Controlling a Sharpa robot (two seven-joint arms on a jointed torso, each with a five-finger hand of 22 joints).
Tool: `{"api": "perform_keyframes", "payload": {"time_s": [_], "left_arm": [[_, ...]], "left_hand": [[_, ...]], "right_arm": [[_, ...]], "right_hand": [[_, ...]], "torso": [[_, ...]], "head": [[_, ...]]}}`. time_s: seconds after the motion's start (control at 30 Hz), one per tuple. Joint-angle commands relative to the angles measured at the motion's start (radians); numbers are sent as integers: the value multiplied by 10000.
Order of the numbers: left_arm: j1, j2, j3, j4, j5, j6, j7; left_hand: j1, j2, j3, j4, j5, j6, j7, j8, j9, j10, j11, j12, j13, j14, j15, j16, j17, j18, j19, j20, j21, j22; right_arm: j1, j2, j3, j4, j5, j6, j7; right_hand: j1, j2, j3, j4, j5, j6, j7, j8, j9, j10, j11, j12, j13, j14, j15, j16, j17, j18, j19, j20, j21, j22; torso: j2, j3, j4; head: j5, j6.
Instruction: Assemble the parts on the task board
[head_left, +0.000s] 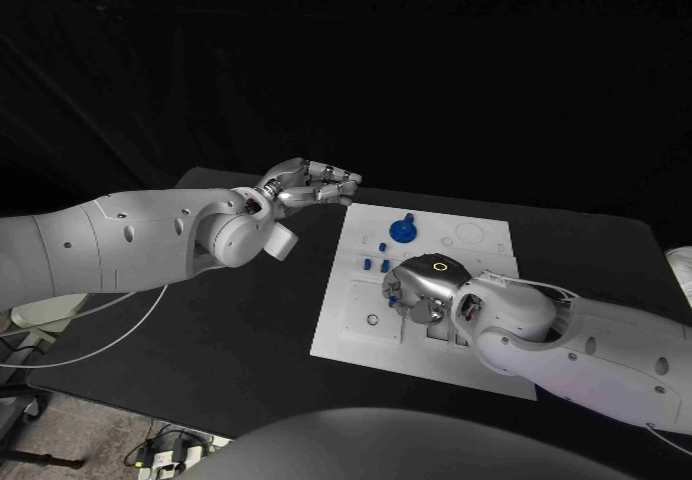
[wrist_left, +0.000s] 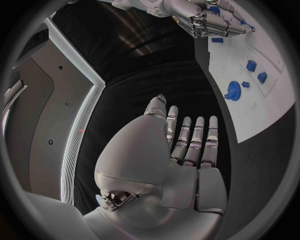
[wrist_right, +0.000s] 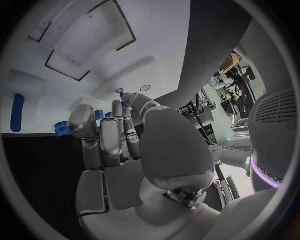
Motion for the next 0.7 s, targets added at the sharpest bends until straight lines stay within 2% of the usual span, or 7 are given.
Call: {"api": "perform_keyframes", "payload": {"time_s": [0.03, 0.27, 0.7], "left_arm": [[0, 38, 7, 3, -32, 182, 11], [-2, 46, 7, 21, -33, 211, -21], [-4, 36, 7, 29, -34, 224, -54]], "left_hand": [[94, 25, -74, -10, 31, 9, 49, 57, -11, -73, 8, 50, -16, -65, 32, 27, -11, 102, -4, 38, -1, -16], [108, 25, -77, -11, 32, 6, 48, 55, -12, -83, 6, 53, -17, -68, 40, 32, -11, 103, -4, 38, -1, -20], [108, 25, -77, -11, 32, 6, 48, 55, -12, -83, 6, 53, -17, -68, 40, 32, -11, 103, -4, 38, -1, -20]], "right_arm": [[-43, 33, -1, -36, -17, 192, 69], [-141, 52, -1, -120, -51, 197, 47], [-189, 36, -1, -129, -185, 123, -28]], "right_hand": [[-25, -40, -5, -77, -35, 91, 10, -34, 9, 90, 10, 8, -11, 43, 12, 14, -9, 40, 55, -25, 59, 1174], [-16, -38, 2, -88, -52, 86, 7, -45, 10, 93, 7, 6, -15, 25, 9, -3, -42, 48, 32, -27, 27, 1163], [34, -43, 37, -143, -49, 78, 2, -72, 15, 70, 6, -14, -28, -1, 2, -24, -84, 59, -1, -34, -8, 1151]], "torso": [[-5, 0, -1], [3, 5, 2], [-3, 4, 1]], "head": [[-16, -1], [-16, -1], [-25, -1]]}}
